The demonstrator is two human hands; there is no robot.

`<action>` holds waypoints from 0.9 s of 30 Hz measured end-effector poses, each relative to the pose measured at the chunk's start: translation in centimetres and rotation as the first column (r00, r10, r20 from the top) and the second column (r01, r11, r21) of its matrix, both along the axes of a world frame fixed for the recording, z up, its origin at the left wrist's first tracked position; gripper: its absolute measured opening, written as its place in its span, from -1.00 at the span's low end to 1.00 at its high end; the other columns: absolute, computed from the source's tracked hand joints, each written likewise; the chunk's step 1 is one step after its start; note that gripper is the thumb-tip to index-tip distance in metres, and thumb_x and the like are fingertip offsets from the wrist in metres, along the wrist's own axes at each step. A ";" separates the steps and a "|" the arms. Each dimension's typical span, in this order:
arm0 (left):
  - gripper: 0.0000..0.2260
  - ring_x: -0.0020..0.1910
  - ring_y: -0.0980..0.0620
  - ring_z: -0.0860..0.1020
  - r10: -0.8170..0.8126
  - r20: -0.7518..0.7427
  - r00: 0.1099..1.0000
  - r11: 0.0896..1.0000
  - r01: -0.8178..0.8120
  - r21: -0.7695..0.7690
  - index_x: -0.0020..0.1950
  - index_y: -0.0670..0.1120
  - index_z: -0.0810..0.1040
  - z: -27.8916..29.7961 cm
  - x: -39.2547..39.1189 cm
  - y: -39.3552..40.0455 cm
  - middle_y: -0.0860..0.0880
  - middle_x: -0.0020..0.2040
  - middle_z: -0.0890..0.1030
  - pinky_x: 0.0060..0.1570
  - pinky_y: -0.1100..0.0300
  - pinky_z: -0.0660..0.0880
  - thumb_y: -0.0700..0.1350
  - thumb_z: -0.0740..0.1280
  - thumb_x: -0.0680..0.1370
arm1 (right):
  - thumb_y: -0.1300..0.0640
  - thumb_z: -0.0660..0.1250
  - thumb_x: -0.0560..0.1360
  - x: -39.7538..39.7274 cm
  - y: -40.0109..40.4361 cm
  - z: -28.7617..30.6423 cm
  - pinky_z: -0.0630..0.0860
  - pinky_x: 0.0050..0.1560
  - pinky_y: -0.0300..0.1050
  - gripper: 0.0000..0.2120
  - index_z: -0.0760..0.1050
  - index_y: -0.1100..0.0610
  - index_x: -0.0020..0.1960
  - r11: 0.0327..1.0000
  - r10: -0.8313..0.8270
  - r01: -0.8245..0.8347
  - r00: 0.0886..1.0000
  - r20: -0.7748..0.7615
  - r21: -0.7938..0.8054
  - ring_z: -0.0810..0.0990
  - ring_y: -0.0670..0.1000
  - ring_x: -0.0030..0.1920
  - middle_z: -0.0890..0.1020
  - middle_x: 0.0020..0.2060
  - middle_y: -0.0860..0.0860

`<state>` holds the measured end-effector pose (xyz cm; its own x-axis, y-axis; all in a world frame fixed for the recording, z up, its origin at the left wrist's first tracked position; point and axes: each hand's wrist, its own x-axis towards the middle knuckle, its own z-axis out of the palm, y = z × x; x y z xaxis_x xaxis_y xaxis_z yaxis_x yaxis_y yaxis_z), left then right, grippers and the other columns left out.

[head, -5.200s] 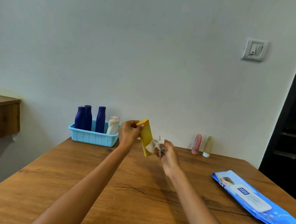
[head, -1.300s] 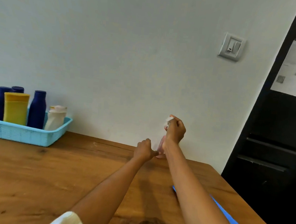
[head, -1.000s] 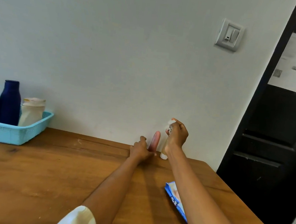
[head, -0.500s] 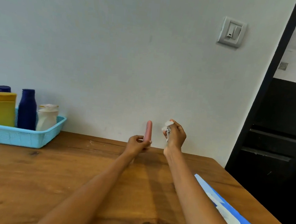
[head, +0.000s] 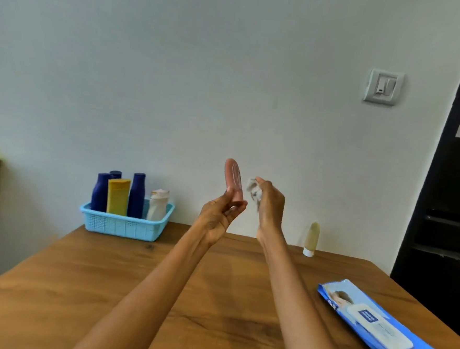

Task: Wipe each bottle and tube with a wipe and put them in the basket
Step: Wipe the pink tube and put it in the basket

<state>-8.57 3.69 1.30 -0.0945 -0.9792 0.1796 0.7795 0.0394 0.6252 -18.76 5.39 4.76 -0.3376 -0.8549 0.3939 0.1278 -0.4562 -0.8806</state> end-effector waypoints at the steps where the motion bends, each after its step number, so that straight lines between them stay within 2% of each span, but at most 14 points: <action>1: -0.76 -0.19 -0.10 0.65 -0.004 -0.015 1.000 1.000 0.004 -0.016 -0.01 -0.34 0.55 0.4 0.5 0.3 -0.24 -0.14 0.63 -0.15 0.13 0.63 -0.15 0.35 0.49 | 0.12 0.23 0.53 0.8 0.2 0.3 0.47 -0.15 -0.22 -0.80 0.64 0.12 -0.09 1.000 0.028 -0.028 0.998 -0.050 0.003 0.57 -0.06 -0.13 0.64 -0.19 -0.03; 3: -0.75 -0.20 -0.06 0.66 -0.017 -0.023 1.000 0.999 0.016 -0.029 0.01 -0.32 0.56 0.9 1.2 0.9 -0.21 -0.16 0.64 -0.17 0.16 0.62 -0.14 0.34 0.49 | 0.18 0.21 0.57 2.0 0.4 0.5 0.51 0.07 -0.20 -0.76 0.59 0.15 0.14 0.999 0.046 -0.048 0.985 -0.164 -0.008 0.58 -0.04 0.08 0.64 0.06 0.00; 5: -0.76 -0.22 -0.04 0.67 -0.017 -0.009 1.000 1.000 0.016 -0.026 0.03 -0.31 0.56 1.1 1.8 1.3 -0.19 -0.20 0.65 -0.19 0.17 0.62 -0.13 0.32 0.51 | 0.22 0.24 0.56 2.6 0.6 0.4 0.49 0.14 -0.24 -0.75 0.55 0.16 0.21 0.998 0.031 -0.043 0.964 -0.264 -0.040 0.56 -0.04 0.16 0.62 0.14 0.01; 10: -0.78 -0.12 -0.09 0.60 0.046 0.054 0.997 0.999 -0.046 0.002 0.05 -0.31 0.54 1.9 3.2 1.4 -0.22 -0.12 0.60 -0.11 0.14 0.61 -0.16 0.30 0.54 | 0.21 0.36 0.49 3.3 1.0 0.4 0.45 -0.02 -0.48 -0.81 0.62 0.15 0.09 0.980 -0.134 0.062 0.909 -0.395 -0.191 0.61 -0.07 0.07 0.67 0.03 0.01; 13: -0.85 -0.26 -0.03 0.64 0.070 0.080 0.994 0.997 -0.073 0.033 -0.03 -0.29 0.57 2.3 3.2 1.4 -0.17 -0.23 0.63 -0.25 0.16 0.63 -0.20 0.34 0.52 | 0.22 0.37 0.49 3.8 1.2 0.6 0.41 -0.09 -0.58 -0.82 0.63 0.17 0.07 0.940 -0.264 0.117 0.843 -0.468 -0.319 0.61 -0.09 0.01 0.67 0.02 0.03; 16: -0.89 -0.38 0.04 0.64 0.087 0.064 0.994 0.996 -0.089 0.030 -0.07 -0.27 0.58 2.6 3.4 1.2 -0.12 -0.34 0.65 -0.36 0.24 0.59 -0.21 0.34 0.51 | 0.16 0.38 0.48 4.3 1.4 0.7 0.43 -0.14 -0.55 -0.84 0.65 0.15 0.04 0.923 -0.308 0.108 0.783 -0.540 -0.369 0.63 -0.09 -0.03 0.68 -0.02 0.01; 19: -0.84 -0.34 0.00 0.64 0.052 0.083 0.995 0.997 -0.056 0.045 -0.04 -0.28 0.57 2.7 3.7 1.2 -0.14 -0.30 0.63 -0.33 0.20 0.61 -0.18 0.35 0.50 | 0.15 0.41 0.46 3.6 1.2 0.7 0.41 -0.25 -0.58 -0.87 0.66 0.16 -0.02 0.931 -0.313 0.142 0.784 -0.536 -0.335 0.58 -0.17 -0.16 0.69 -0.07 0.02; 21: -0.79 -0.21 -0.05 0.61 -0.016 0.114 0.993 0.998 0.009 0.061 0.01 -0.29 0.55 2.5 3.6 1.5 -0.20 -0.18 0.60 -0.25 0.16 0.63 -0.16 0.36 0.50 | 0.19 0.40 0.46 3.1 1.1 0.5 0.40 -0.23 -0.58 -0.87 0.65 0.19 -0.01 0.922 -0.344 0.187 0.798 -0.495 -0.339 0.60 -0.13 -0.13 0.69 -0.07 0.04; 23: -0.78 -0.17 -0.08 0.59 -0.080 0.123 0.989 0.994 0.071 0.079 0.03 -0.30 0.54 2.5 3.3 1.8 -0.23 -0.12 0.57 -0.24 0.13 0.64 -0.17 0.36 0.50 | 0.22 0.38 0.47 2.9 1.2 0.4 0.41 -0.19 -0.56 -0.86 0.64 0.21 0.01 0.893 -0.395 0.225 0.806 -0.441 -0.389 0.62 -0.06 -0.07 0.68 -0.06 0.06; 25: -0.82 -0.21 -0.07 0.60 -0.097 0.125 0.987 0.993 0.088 0.076 0.00 -0.30 0.55 2.7 3.0 1.9 -0.21 -0.16 0.59 -0.31 0.14 0.62 -0.19 0.35 0.50 | 0.23 0.38 0.47 3.1 1.5 0.6 0.44 -0.14 -0.53 -0.86 0.64 0.21 0.01 0.857 -0.437 0.227 0.796 -0.420 -0.462 0.61 -0.07 -0.08 0.67 -0.06 0.06; 27: -0.87 -0.32 -0.01 0.60 -0.068 0.111 0.991 0.996 0.062 0.059 -0.06 -0.29 0.56 2.8 2.9 1.7 -0.16 -0.28 0.60 -0.36 0.19 0.60 -0.22 0.33 0.51 | 0.21 0.40 0.46 3.3 1.6 0.6 0.50 -0.08 -0.42 -0.87 0.65 0.19 0.00 0.836 -0.462 0.185 0.744 -0.483 -0.516 0.61 -0.07 -0.07 0.67 -0.07 0.04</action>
